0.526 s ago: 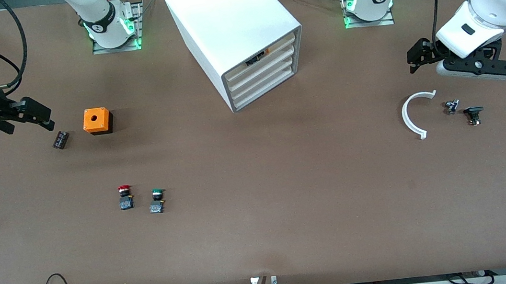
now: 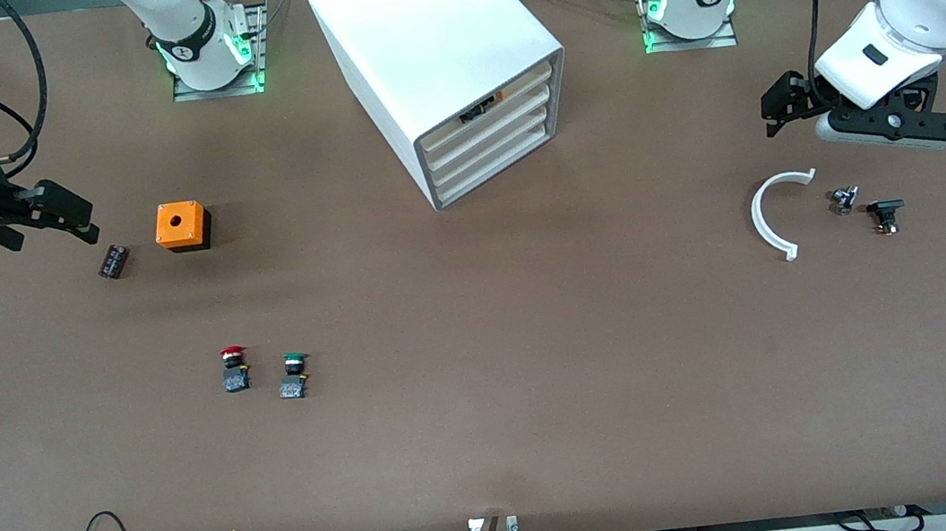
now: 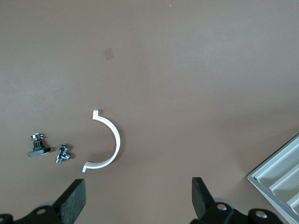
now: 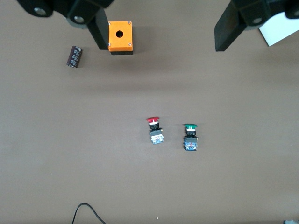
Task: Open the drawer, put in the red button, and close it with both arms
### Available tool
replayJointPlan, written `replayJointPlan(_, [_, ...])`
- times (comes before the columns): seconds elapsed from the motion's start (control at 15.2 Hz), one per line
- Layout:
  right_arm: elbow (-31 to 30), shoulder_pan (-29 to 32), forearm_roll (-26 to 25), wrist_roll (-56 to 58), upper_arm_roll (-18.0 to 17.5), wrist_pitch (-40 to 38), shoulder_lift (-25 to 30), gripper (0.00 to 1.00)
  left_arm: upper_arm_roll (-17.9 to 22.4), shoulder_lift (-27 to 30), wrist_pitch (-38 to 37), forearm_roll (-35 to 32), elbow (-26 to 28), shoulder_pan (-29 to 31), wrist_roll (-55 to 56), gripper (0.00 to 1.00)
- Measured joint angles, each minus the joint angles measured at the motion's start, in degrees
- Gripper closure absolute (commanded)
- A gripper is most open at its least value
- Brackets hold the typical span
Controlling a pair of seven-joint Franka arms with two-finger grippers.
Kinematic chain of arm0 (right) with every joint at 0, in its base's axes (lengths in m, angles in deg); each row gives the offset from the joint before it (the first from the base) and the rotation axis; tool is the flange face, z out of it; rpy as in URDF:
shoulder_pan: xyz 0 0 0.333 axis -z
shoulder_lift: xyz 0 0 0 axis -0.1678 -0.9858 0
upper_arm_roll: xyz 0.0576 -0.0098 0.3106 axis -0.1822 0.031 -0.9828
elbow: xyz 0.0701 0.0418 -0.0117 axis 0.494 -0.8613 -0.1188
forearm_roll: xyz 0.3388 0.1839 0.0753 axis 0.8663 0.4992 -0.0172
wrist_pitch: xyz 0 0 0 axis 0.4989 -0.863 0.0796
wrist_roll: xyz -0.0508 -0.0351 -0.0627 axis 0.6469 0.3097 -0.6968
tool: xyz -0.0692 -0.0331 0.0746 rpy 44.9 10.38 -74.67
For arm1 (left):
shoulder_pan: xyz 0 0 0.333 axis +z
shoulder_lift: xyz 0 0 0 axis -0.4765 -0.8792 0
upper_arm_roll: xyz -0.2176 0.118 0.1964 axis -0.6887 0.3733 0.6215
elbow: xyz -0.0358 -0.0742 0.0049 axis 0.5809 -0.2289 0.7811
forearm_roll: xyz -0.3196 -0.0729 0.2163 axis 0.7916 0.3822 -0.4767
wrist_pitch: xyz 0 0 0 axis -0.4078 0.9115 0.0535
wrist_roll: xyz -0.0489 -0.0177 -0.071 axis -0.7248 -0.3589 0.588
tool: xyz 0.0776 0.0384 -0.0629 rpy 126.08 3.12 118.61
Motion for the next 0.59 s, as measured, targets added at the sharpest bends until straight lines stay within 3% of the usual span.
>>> replayJointPlan(0.33, [-0.2,0.24,0.0,2.27,0.01,0.17,-5.43,0.0,-0.38,-0.05,-3.61,0.0,-0.34,-0.02,-0.03,0.0])
replayJointPlan(0.59, [-0.29,0.33,0.0,3.26,0.01,7.36,-12.17,0.0,-0.97,-0.88,-9.0,0.99,-0.6,-1.45,-0.1,0.0])
